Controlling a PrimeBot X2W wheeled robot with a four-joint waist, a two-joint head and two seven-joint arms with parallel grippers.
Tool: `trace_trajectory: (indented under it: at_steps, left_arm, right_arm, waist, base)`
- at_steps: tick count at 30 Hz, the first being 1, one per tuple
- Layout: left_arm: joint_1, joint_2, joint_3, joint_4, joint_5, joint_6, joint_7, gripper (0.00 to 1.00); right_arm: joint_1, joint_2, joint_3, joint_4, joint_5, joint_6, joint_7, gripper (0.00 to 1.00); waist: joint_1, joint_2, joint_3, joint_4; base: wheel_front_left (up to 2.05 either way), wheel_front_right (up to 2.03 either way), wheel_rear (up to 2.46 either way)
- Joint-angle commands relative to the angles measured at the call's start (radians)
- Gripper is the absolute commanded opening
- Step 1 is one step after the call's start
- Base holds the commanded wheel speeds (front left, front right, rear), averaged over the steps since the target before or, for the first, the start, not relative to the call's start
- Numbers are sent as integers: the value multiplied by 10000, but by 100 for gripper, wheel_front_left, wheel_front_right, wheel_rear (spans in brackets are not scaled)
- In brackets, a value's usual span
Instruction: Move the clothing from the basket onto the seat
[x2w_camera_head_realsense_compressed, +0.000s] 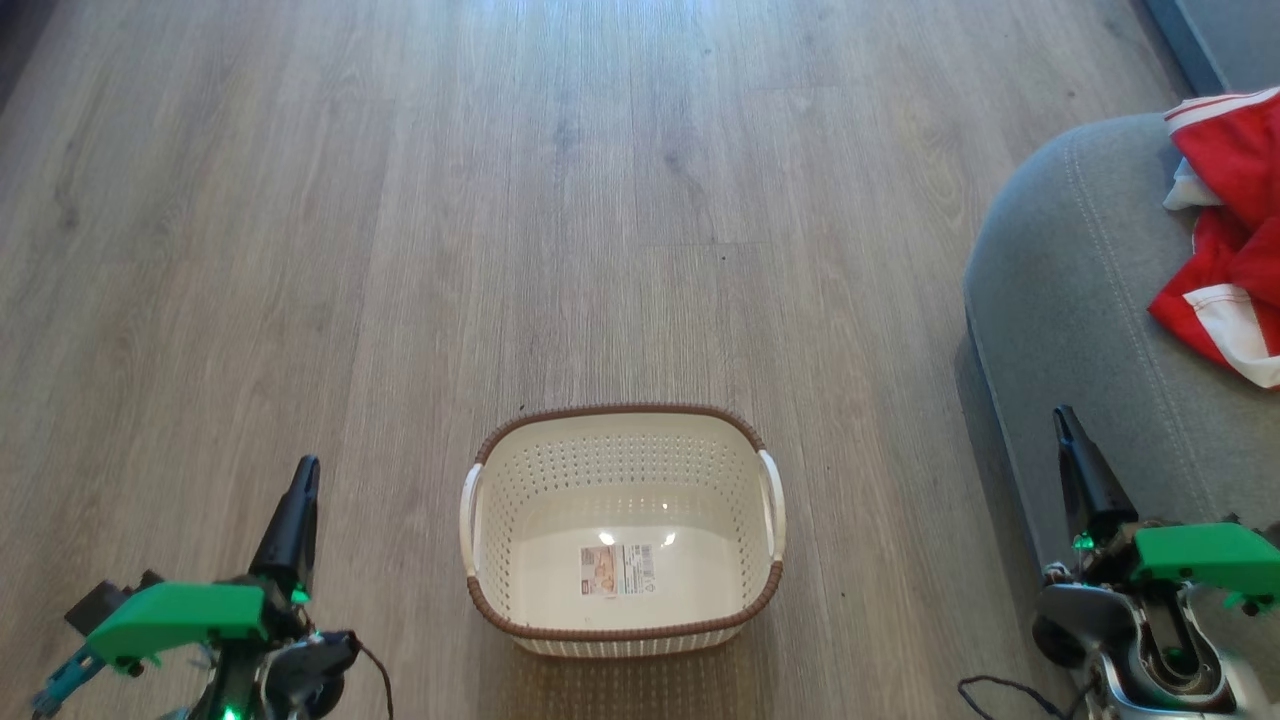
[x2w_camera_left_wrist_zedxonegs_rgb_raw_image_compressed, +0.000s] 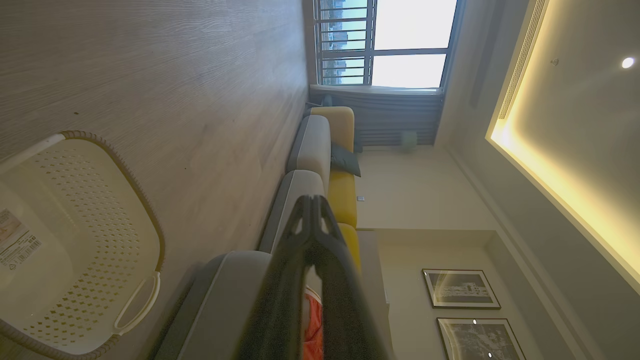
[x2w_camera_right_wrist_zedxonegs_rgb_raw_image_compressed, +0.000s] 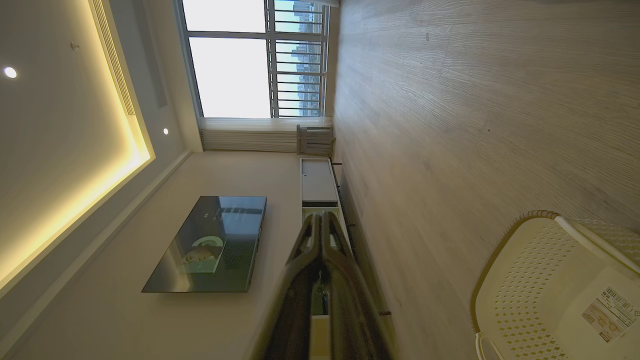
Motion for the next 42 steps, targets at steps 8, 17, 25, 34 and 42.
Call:
trace_trajectory:
  at_steps: [8,17,25,34,42]
  left_arm:
    - [-494,139,333,-338,-66,-92,73,0]
    - [-494,139,333,-338,-66,-92,73,0]
    - [-494,139,333,-338,-66,-92,73,0]
    - [-494,139,333,-338,-66,-92,73,0]
    - [-494,139,333,-338,-67,-92,73,0]
  right_arm:
    - [-180,-31,178,-395,62,0,58,0]
    - [-180,-31,179,-395,62,0,58,0]
    - [-180,-31,179,-395,63,0,58,0]
    - [-180,-31,179,-395,63,0,58,0]
    - [-180,-31,179,-395,63,0,58,0]
  waist:
    - [0,0,0,0]
    - [0,0,0,0]
    - [0,0,0,0]
    - [0,0,0,0]
    - [0,0,0,0]
  base:
    - [0,0,0]
    - [0,0,0]
    - [0,0,0]
    - [0,0,0]
    - [0,0,0]
